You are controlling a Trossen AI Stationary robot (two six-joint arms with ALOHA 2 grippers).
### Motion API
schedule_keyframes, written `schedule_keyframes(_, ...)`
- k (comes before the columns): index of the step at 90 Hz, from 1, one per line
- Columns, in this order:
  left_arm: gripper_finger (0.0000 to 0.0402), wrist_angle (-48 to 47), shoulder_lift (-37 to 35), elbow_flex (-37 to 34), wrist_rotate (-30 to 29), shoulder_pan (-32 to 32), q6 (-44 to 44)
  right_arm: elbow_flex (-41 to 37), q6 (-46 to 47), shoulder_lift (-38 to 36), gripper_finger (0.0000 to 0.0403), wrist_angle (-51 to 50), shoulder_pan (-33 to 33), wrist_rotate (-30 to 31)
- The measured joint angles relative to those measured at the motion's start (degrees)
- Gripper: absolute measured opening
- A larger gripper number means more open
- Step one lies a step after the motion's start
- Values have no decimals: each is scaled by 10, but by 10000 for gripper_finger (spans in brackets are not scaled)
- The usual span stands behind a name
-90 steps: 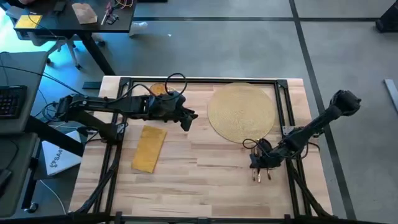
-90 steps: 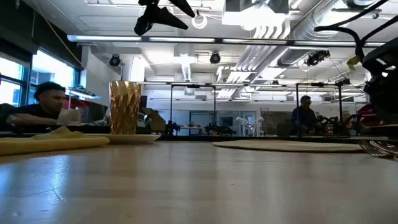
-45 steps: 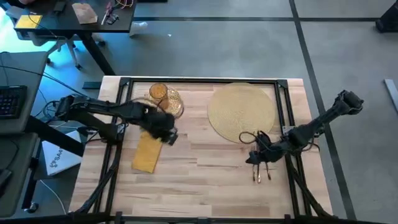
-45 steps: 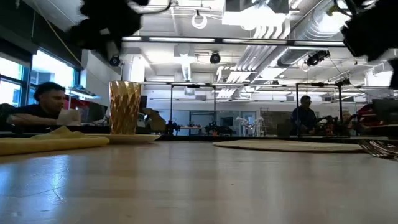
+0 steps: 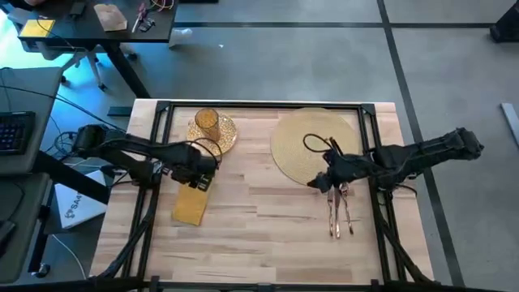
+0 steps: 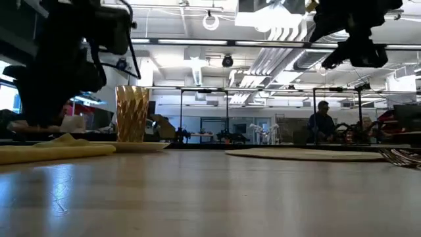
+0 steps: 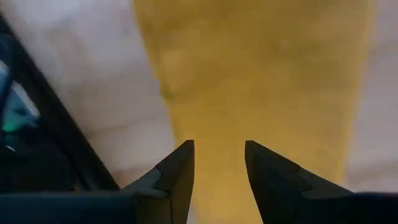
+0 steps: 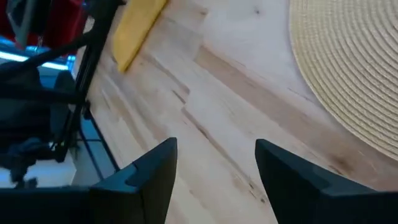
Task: Set table place
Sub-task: Fold the yellow table napkin
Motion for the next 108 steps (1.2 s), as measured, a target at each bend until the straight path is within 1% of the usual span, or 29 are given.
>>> schedule_keyframes(9,127,24,0,-20,-10,26,13,0,-8,0,204,-1,-6,-20)
schedule_keyframes(21,127,59,0,-53,-12,52,14,0,-6,0,204,0,-6,-26)
schedule_keyframes(31,119,84,0,-66,-12,60,14,0,2,0,204,0,-6,-27)
schedule_keyframes(41,90,84,0,-67,-24,60,21,0,3,0,204,0,-6,-27)
schedule_keyframes(57,14,95,0,-67,-41,59,41,0,2,0,204,0,-6,-27)
schedule_keyframes(61,6,99,0,-67,-42,59,48,0,2,0,204,0,-6,-25)
schedule_keyframes(69,4,110,0,-64,-38,59,67,0,1,0,204,0,-6,-18)
schedule_keyframes(77,1,107,-2,-41,-23,48,107,0,1,0,204,0,-6,-12)
schedule_keyframes(84,0,110,-9,-4,-21,26,170,0,1,0,204,0,-6,-10)
schedule_keyframes(90,0,110,-15,36,-12,6,244,0,-7,0,204,0,-6,-6)
schedule_keyframes(99,0,112,-23,100,24,-18,340,0,-26,0,204,5,-6,-6)
schedule_keyframes(108,0,124,-27,168,49,-34,383,0,-40,0,204,11,-6,-5)
